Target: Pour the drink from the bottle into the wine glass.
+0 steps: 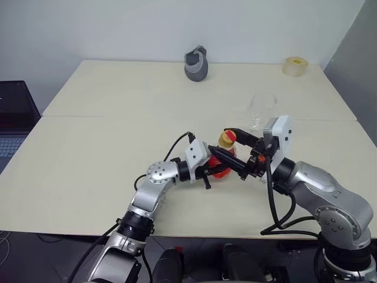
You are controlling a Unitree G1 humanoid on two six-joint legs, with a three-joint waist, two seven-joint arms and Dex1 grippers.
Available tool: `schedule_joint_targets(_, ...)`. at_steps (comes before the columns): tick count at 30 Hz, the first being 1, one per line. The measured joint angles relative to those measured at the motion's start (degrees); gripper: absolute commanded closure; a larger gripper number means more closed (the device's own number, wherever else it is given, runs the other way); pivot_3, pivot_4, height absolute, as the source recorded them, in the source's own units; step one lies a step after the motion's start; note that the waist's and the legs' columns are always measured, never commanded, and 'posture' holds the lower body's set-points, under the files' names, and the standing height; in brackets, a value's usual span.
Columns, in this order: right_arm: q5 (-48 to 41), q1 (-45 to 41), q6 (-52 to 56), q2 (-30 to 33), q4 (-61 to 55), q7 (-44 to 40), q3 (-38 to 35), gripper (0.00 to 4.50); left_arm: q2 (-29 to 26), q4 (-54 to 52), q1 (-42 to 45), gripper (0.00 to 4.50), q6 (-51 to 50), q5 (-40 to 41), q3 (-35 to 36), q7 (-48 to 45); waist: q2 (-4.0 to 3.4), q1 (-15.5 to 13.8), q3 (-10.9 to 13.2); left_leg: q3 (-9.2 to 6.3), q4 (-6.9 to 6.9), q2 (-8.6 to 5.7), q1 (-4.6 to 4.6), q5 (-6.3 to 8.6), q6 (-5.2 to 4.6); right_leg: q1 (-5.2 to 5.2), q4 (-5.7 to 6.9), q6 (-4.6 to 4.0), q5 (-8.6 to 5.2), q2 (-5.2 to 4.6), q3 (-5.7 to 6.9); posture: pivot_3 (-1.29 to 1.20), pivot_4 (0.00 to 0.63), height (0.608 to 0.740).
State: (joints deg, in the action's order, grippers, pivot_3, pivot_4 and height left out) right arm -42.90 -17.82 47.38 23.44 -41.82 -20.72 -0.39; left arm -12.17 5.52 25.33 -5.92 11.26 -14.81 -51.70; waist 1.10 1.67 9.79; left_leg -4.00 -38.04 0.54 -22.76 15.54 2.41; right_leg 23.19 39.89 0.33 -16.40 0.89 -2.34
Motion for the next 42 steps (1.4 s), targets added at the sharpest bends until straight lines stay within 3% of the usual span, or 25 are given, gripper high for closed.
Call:
schedule_joint_targets(10,1.3,-0.5,-1.7,-0.6,-0.2,1.3,0.6,0.81,0.0,0.0,0.0,3.75,0.0,0.0,0.0,0.0,0.00,0.0,0.0,0.00,0.00,-0.01,-0.01,0.00,0.00,0.00,0.00,0.00,0.00,0.00,0.00,0.00,0.150,0.740)
schedule_joint_targets(13,1.4,-0.5,-2.0,-0.6,-0.2,1.4,0.7,1.43,0.0,0.0,0.1,3.75,0.0,0.0,0.0,0.0,0.00,0.0,0.0,0.00,0.00,-0.01,0.00,0.00,0.00,0.00,-0.01,0.00,0.00,0.00,0.00,0.00,0.150,0.740)
schedule_joint_targets(18,2.4,-0.5,-2.1,0.1,0.2,2.1,0.2,3.19,0.0,0.0,0.1,3.76,0.1,0.0,0.0,-0.2,0.00,0.0,0.0,0.00,0.00,-0.01,-0.01,0.00,0.00,0.00,-0.01,0.00,0.00,0.00,0.00,0.00,0.150,0.740)
schedule_joint_targets(19,2.4,-0.5,-2.3,0.1,0.2,2.1,0.0,3.32,-0.1,0.1,0.1,3.76,0.0,0.0,0.0,-0.1,0.00,0.0,0.0,0.01,0.00,0.00,0.00,0.00,0.00,0.00,-0.01,0.00,0.00,0.00,-0.01,0.00,0.150,0.740)
schedule_joint_targets(25,2.0,0.6,-2.7,-0.3,-0.2,2.3,-0.1,3.32,-0.6,0.1,0.1,3.76,-0.1,0.0,0.0,0.0,0.00,0.0,0.0,0.01,0.00,0.00,-0.01,0.00,0.00,0.00,-0.01,0.00,0.00,0.00,-0.01,0.00,0.150,0.740)
schedule_joint_targets(30,-4.6,2.6,-1.7,-3.4,-0.8,6.2,-3.5,3.32,-0.5,0.0,0.1,3.76,-0.4,0.1,0.1,0.9,0.00,0.0,0.0,0.00,0.00,0.00,-0.02,0.00,0.00,0.00,0.00,0.00,0.00,-0.01,-0.01,0.00,0.150,0.740)
schedule_joint_targets(34,-6.6,4.4,-1.5,-0.5,-2.5,8.7,-8.2,3.32,-1.1,-1.6,0.2,3.76,-2.6,2.1,0.0,-1.1,0.00,0.0,0.0,0.00,0.00,-0.03,-0.04,0.00,0.00,0.00,-0.02,0.01,-0.01,-0.01,0.00,0.00,0.150,0.740)
schedule_joint_targets(37,-5.8,10.8,-1.8,4.9,-3.4,8.1,-13.0,3.32,-1.9,-3.3,1.3,3.76,-4.1,4.0,-0.7,-4.6,0.01,-0.3,0.0,0.07,0.00,-0.07,-0.09,0.00,0.00,-0.01,-0.07,0.02,-0.01,0.01,0.07,0.00,0.150,0.740)
schedule_joint_targets(42,0.1,22.1,-6.2,6.0,-1.9,6.9,-18.0,3.32,-3.5,-3.6,4.1,3.76,-3.7,4.5,-1.0,-9.2,-0.01,-0.1,0.0,0.29,0.02,-0.04,0.01,0.00,0.00,-0.02,-0.02,0.29,-0.17,0.04,-0.03,0.00,0.150,0.740)
